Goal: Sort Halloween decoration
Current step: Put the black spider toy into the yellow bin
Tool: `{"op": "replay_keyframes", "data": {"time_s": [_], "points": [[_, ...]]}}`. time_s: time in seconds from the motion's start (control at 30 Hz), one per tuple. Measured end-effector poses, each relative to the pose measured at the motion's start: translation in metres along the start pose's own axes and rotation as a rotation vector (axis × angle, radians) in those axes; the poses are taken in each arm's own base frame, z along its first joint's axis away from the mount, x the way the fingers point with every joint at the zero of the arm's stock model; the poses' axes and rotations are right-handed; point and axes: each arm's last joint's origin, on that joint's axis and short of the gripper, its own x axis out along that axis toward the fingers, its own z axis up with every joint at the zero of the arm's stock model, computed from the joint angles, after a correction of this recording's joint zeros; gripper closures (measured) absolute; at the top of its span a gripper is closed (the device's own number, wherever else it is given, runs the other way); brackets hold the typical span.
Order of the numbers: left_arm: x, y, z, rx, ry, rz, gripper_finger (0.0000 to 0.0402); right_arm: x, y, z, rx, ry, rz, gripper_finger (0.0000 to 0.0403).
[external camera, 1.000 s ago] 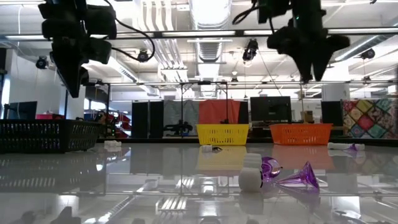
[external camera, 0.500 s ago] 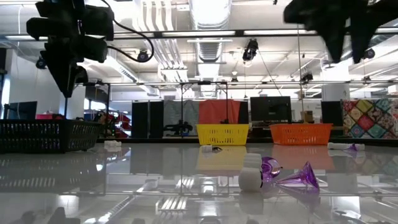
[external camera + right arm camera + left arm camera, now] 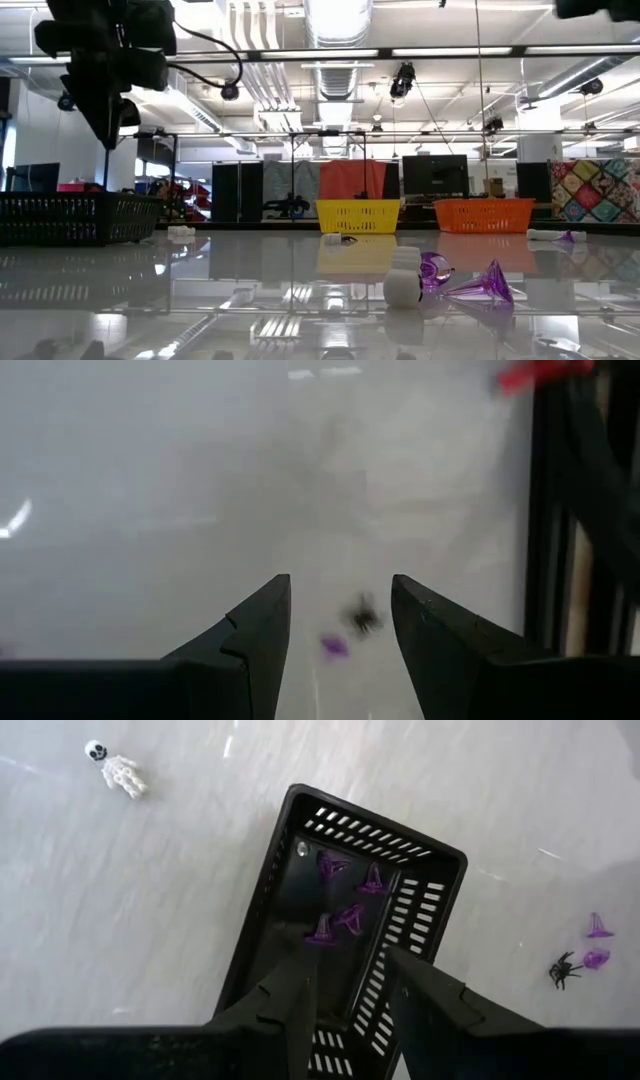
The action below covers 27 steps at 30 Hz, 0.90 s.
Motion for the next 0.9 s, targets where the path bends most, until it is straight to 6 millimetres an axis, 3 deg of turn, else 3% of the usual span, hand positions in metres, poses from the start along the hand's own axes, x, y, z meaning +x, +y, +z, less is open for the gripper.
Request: {"op": "replay_keyframes", "data": {"time_s": [0.17, 0.47, 0.9], "points": [[-0.002, -0.001, -0.002, 0.003, -0.013, 0.001, 0.0299, 0.021, 0.006, -0.026, -0.024, 0.042, -0.024, 0.0236], [-0.003, -0.003, -0.002, 0.026, -0.022, -0.063, 0.0299, 0.057, 0.011, -0.052, -0.029, 0.007, -0.109, 0.0236], [-0.004, -0.004, -0.003, 0.034, -0.03, -0.078, 0.0299, 0.072, -0.003, -0.066, -0.072, -0.021, -0.136, 0.0236]]}}
